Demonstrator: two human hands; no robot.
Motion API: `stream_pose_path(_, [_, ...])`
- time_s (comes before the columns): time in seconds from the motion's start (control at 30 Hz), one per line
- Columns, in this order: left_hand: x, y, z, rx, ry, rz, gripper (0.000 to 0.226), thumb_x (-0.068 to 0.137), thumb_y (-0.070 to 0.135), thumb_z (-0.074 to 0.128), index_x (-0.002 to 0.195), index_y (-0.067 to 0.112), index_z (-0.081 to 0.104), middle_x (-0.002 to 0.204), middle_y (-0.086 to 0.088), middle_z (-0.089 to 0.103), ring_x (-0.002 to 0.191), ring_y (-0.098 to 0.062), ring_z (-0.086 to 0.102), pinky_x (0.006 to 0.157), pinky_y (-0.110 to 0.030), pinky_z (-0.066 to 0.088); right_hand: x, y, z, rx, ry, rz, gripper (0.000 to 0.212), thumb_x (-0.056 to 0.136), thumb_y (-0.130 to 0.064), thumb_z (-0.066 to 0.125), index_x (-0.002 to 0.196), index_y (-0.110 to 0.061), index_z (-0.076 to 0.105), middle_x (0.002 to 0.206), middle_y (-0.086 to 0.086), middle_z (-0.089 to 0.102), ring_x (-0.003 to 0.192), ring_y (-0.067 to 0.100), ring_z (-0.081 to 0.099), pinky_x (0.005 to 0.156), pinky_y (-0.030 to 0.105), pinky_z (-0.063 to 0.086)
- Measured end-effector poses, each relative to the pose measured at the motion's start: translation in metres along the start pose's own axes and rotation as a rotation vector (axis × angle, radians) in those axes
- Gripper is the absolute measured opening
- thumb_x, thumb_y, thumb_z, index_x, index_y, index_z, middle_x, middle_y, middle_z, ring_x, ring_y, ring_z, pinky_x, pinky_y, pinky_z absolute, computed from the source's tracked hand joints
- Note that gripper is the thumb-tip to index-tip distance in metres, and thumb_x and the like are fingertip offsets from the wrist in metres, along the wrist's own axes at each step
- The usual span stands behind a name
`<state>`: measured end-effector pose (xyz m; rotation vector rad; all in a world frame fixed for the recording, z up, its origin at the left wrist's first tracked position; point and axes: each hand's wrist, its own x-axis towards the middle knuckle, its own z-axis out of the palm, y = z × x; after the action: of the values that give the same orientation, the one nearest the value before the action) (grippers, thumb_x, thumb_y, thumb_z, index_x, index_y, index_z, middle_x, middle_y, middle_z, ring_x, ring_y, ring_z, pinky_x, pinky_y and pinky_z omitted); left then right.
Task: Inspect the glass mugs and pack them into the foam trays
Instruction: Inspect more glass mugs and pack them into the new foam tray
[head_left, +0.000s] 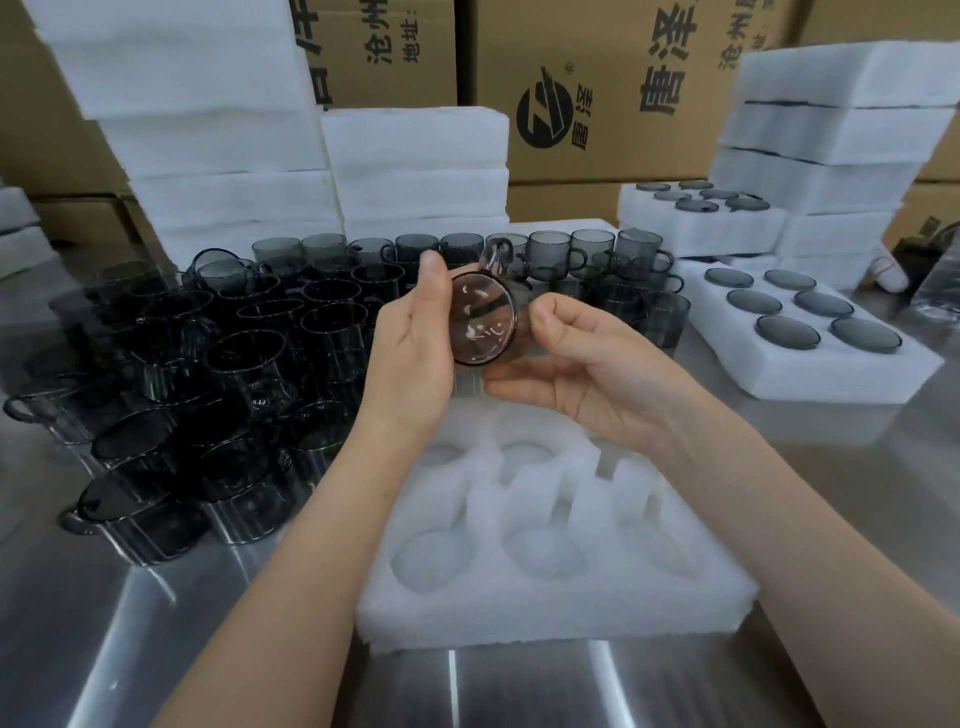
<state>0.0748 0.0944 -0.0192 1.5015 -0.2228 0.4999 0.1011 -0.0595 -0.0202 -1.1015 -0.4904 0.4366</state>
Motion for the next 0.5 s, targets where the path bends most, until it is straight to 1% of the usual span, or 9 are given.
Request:
stream_pose_path(0.07, [0.002, -0.003, -0.001, -0.029, -0.026, -0.02, 0.055, 0.098, 0.048, 0.028, 0.103, 0.016, 0.073, 0.105, -0.016, 0.074, 0.107, -0.033, 0.068, 0.1, -0.054, 0.049, 0.0, -0.002, -0.002, 0.035, -0.004, 0.018, 0.012, 0.083, -0.02, 0.06, 0.079, -0.009, 0.06, 0.102, 0.018, 0.066, 0.083, 0.029, 0.072, 0.07, 0.035, 0.059])
stream_pose_path(0.1, [0.003, -0.005, -0.001, -0.052, -0.043, -0.037, 0.056, 0.097, 0.048, 0.028, 0.109, 0.015, 0.071, 0.109, -0.014, 0.073, 0.111, -0.03, 0.066, 0.103, -0.052, 0.047, 0.0, -0.003, -0.002, 0.052, -0.012, 0.031, 0.016, 0.084, -0.02, 0.061, 0.09, -0.005, 0.06, 0.108, 0.02, 0.065, 0.087, 0.03, 0.071, 0.073, 0.035, 0.059])
stream_pose_path(0.17, [0.006, -0.008, -0.003, -0.095, -0.075, -0.07, 0.052, 0.1, 0.045, 0.028, 0.117, 0.016, 0.068, 0.115, -0.009, 0.072, 0.116, -0.023, 0.064, 0.106, -0.046, 0.045, 0.001, -0.004, -0.002, 0.076, -0.025, 0.053, 0.041, 0.083, -0.021, 0.065, 0.118, -0.002, 0.056, 0.11, 0.022, 0.065, 0.094, 0.029, 0.07, 0.077, 0.035, 0.058])
stream_pose_path(0.2, [0.007, -0.009, -0.004, -0.114, -0.098, -0.081, 0.049, 0.103, 0.042, 0.027, 0.118, 0.017, 0.067, 0.115, -0.006, 0.072, 0.116, -0.02, 0.065, 0.105, -0.042, 0.046, 0.001, -0.004, -0.002, 0.077, -0.016, 0.057, 0.048, 0.081, -0.022, 0.066, 0.122, 0.001, 0.055, 0.107, 0.021, 0.068, 0.095, 0.028, 0.07, 0.077, 0.034, 0.058])
stream_pose_path(0.27, [0.008, -0.008, -0.008, -0.138, -0.113, -0.085, 0.045, 0.105, 0.04, 0.027, 0.119, 0.021, 0.066, 0.114, 0.001, 0.073, 0.113, -0.015, 0.066, 0.099, -0.035, 0.05, 0.002, -0.005, -0.001, 0.023, 0.006, 0.037, 0.045, 0.081, -0.023, 0.067, 0.116, 0.004, 0.059, 0.102, 0.018, 0.071, 0.093, 0.027, 0.071, 0.075, 0.034, 0.058])
stream_pose_path(0.37, [0.012, -0.005, -0.02, -0.144, 0.017, -0.11, 0.043, 0.106, 0.04, 0.029, 0.115, 0.026, 0.068, 0.114, 0.005, 0.073, 0.106, -0.012, 0.069, 0.088, -0.03, 0.053, 0.001, -0.007, 0.0, -0.167, 0.029, -0.033, 0.022, 0.08, -0.011, 0.071, 0.095, -0.005, 0.056, 0.1, 0.012, 0.069, 0.085, 0.025, 0.07, 0.075, 0.038, 0.059])
stream_pose_path(0.4, [0.014, -0.003, -0.026, -0.157, 0.05, -0.132, 0.04, 0.105, 0.039, 0.031, 0.114, 0.025, 0.068, 0.112, 0.004, 0.073, 0.103, -0.014, 0.07, 0.083, -0.027, 0.053, 0.0, -0.008, 0.001, -0.258, 0.028, -0.058, 0.025, 0.077, -0.003, 0.072, 0.095, -0.009, 0.054, 0.101, 0.009, 0.068, 0.084, 0.022, 0.068, 0.075, 0.037, 0.058])
stream_pose_path(0.43, [0.015, -0.002, -0.032, -0.169, 0.064, -0.156, 0.036, 0.104, 0.035, 0.035, 0.113, 0.023, 0.068, 0.111, 0.003, 0.074, 0.101, -0.016, 0.071, 0.08, -0.027, 0.054, -0.001, -0.01, 0.003, -0.377, 0.018, -0.077, 0.036, 0.076, 0.004, 0.073, 0.103, -0.012, 0.055, 0.106, 0.006, 0.066, 0.086, 0.02, 0.066, 0.077, 0.036, 0.058])
stream_pose_path(0.5, [0.017, -0.001, -0.041, -0.172, 0.045, -0.218, 0.028, 0.101, 0.03, 0.043, 0.111, 0.022, 0.068, 0.108, 0.001, 0.075, 0.099, -0.018, 0.072, 0.081, -0.03, 0.054, -0.003, -0.014, 0.01, -0.663, -0.049, -0.108, 0.065, 0.075, 0.011, 0.074, 0.128, -0.019, 0.052, 0.118, -0.001, 0.061, 0.097, 0.019, 0.063, 0.088, 0.034, 0.056])
